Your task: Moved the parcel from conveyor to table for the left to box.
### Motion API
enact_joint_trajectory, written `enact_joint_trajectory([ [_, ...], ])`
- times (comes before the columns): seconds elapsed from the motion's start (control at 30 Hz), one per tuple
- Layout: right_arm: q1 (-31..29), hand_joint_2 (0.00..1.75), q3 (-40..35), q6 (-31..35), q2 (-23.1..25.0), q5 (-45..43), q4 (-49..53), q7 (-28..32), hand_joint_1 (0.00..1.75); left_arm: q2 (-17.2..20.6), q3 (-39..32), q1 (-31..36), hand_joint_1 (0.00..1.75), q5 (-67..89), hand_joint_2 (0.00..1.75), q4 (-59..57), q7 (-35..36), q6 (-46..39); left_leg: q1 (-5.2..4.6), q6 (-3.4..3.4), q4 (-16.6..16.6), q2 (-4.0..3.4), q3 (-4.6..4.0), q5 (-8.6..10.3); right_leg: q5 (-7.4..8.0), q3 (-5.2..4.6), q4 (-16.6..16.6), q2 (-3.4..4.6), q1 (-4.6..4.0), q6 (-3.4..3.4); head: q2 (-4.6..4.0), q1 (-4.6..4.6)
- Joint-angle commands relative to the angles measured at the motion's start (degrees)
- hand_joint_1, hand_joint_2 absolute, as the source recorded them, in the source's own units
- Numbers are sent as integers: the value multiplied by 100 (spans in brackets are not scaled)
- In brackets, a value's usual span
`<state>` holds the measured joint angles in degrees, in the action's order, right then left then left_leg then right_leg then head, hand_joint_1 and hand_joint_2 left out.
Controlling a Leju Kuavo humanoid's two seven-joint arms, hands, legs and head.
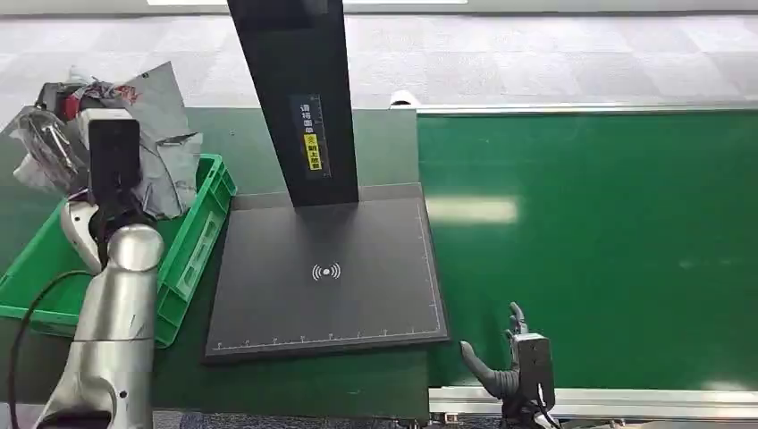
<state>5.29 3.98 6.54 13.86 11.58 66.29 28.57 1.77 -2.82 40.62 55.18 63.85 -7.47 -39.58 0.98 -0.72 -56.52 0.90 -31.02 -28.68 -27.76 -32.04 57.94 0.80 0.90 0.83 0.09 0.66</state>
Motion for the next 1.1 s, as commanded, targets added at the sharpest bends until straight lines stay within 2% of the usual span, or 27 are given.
enact_joint_trajectory([
  [0.03,20,175,-63,-15,-97,-57,124,-110,0,457,-928,1831,175,201,175,-3745,106,2,2,3,-2,-16,-3,3,9,-7,1,2,-4,-11,0,0],
  [0.13,62,175,-81,10,-122,-96,146,-115,0,395,-956,1819,175,239,175,-3836,104,31,1,5,0,-15,-1,2,7,-6,-1,-2,-3,-13,0,2],
  [0.17,108,175,-63,26,-121,-110,188,-118,0,310,-1036,1834,161,77,175,-3926,26,236,1,4,-1,-13,-2,1,6,-6,-1,0,-3,-11,0,0],
  [0.2,125,175,-61,28,-126,-111,197,-118,0,279,-1045,1832,0,45,175,-3952,33,294,1,4,-2,-14,-4,0,7,-7,-2,-1,-4,-11,0,0],
  [0.4,191,175,-84,47,-155,-122,197,-121,0,107,-1153,1888,0,-256,175,-3949,45,514,3,2,-7,-7,-18,1,8,-21,-1,-5,-5,-10,0,0],
  [0.6,149,175,-138,112,-177,-146,142,-132,0,68,-1274,1999,0,-966,175,-3578,-447,389,3,4,-7,-12,-21,2,11,-24,-1,-4,-6,-12,0,0],
  [0.67,75,175,-175,148,-172,-167,18,-135,0,-46,-1448,1713,0,-945,175,-2670,-1038,-42,4,5,-8,-12,-22,3,11,-25,0,-6,-7,-13,0,2],
  [0.7,75,175,-175,148,-172,-167,18,-135,0,-46,-1448,1713,0,-945,175,-2670,-1038,-42,4,3,-6,-20,-20,0,12,-27,-1,6,-6,-11,0,0],
  [0.73,49,175,-190,175,-157,-186,-37,-125,0,-180,-1610,1522,0,-709,175,-2179,-1189,-42,5,6,-5,-21,-19,1,13,-24,-5,3,-8,-12,0,0],
  [0.77,53,175,-189,217,-141,-213,-59,-105,0,-411,-1848,1342,0,-699,175,-1697,-1670,-42,5,4,-7,-19,-21,1,12,-26,-2,4,-8,-11,0,2],
  [0.83,74,175,-187,258,-133,-232,-84,-84,0,-689,-1839,1005,0,-995,175,-1073,-2161,-42,1,7,3,-14,-9,1,10,-12,-10,-1,-4,-9,0,2],
  [0.87,80,175,-170,295,-116,-250,-97,-49,0,-855,-1525,627,0,-1592,175,-527,-2519,-42,0,5,4,-11,-10,2,10,-14,-10,-1,-2,-8,0,2],
  [0.93,98,175,-155,328,-111,-264,-93,-24,0,-908,-988,51,0,-2316,175,316,-2328,175,-4,8,11,-11,-1,2,10,-5,-16,-2,1,-7,0,0],
  [0.97,143,175,-100,355,-94,-304,-35,9,0,-855,-419,-515,0,-3453,175,950,-2501,657,-5,11,17,-18,3,3,13,-1,-23,-1,2,-8,0,0],
  [1.03,220,175,-38,301,-71,-374,137,7,0,-783,736,-1521,0,-4102,175,1903,-2489,723,-10,7,17,-22,7,-2,9,-1,-18,9,7,-6,0,-2],
  [1.07,223,175,-65,229,-81,-400,200,-11,0,-839,1134,-2019,0,-4354,175,2221,-2611,864,-10,9,24,-25,10,1,12,2,-26,8,6,-8,0,-2],
  [1.1,216,175,-81,221,-82,-407,243,-35,0,-866,1406,-2302,0,-4392,175,2312,-2781,623,-13,5,18,-29,9,-4,8,-4,-17,15,10,-8,0,2],
])
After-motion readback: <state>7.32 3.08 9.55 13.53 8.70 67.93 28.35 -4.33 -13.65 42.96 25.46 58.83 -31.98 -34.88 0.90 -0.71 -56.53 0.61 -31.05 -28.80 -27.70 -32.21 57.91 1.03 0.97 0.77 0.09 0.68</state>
